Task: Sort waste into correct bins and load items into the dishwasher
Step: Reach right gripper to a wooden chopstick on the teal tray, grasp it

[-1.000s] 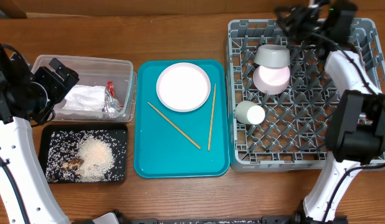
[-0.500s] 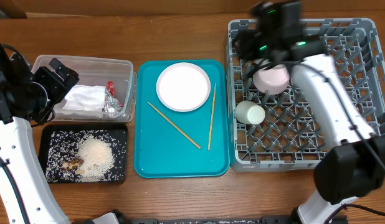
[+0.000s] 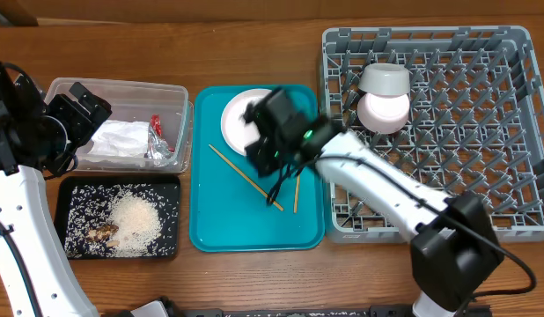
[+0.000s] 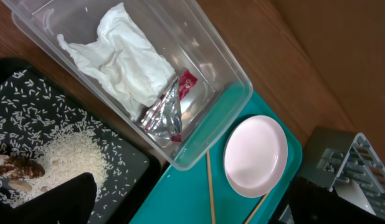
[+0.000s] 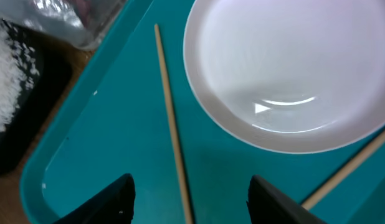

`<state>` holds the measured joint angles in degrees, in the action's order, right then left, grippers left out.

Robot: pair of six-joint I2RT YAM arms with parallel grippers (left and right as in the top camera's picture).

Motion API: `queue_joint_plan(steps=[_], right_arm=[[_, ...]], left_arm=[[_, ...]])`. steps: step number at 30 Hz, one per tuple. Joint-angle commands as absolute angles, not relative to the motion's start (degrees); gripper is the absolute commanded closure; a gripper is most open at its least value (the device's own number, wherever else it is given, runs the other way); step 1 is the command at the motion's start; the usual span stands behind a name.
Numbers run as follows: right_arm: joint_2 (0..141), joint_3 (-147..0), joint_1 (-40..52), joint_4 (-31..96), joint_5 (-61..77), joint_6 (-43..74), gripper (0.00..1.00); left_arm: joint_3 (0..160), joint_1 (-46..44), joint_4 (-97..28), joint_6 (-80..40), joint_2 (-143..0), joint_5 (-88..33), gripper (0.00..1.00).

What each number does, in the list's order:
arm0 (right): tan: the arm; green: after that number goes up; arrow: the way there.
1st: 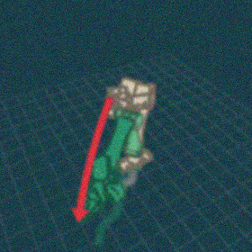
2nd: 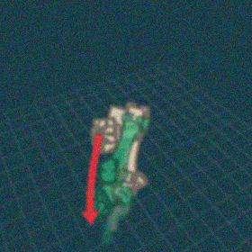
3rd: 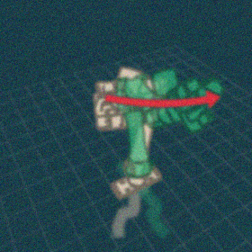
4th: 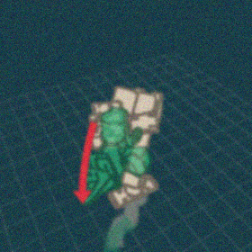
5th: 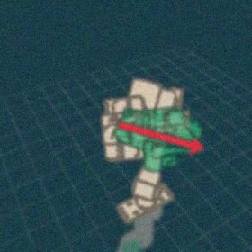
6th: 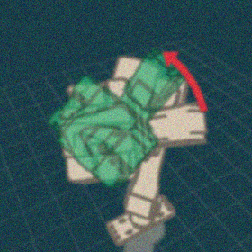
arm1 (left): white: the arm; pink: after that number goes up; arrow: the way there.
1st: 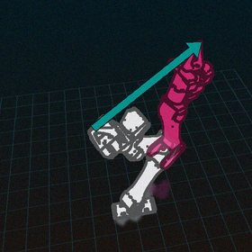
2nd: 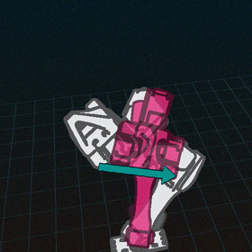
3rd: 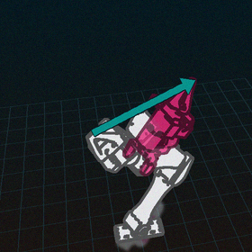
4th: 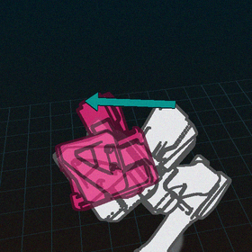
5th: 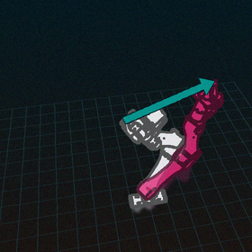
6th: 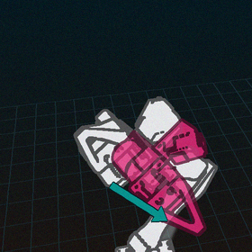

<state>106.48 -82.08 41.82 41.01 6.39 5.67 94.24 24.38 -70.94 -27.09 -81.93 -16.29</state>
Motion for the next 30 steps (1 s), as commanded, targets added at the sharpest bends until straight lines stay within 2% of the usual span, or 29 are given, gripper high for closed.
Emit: queue_joint_plan(steps=[1,6,10,15,20,30], right_arm=[[106.8,-77.8,44.0,38.9,2.6,7.3,0.37],[106.8,-70.9,45.8,32.1,2.0,7.2,0.36],[106.8,-65.9,45.8,26.5,-2.4,7.0,0.46],[106.8,-62.3,45.8,23.0,-1.8,7.1,0.62],[106.8,-60.9,46.9,22.9,3.1,7.1,0.65],[106.8,-59.6,49.5,22.5,3.1,7.1,0.67]], left_arm=[[95.3,24.4,-70.9,-27.7,-81.6,-16.1,0.0],[95.3,24.4,-70.9,-27.7,-81.6,-16.1,0.0],[95.3,24.4,-70.9,-27.7,-81.6,-16.1,0.0],[95.3,24.4,-70.9,-27.7,-81.6,-16.1,0.0],[95.3,24.4,-70.9,-27.7,-81.6,-16.1,0.0],[95.3,24.4,-70.9,-27.7,-81.6,-16.1,0.0]])
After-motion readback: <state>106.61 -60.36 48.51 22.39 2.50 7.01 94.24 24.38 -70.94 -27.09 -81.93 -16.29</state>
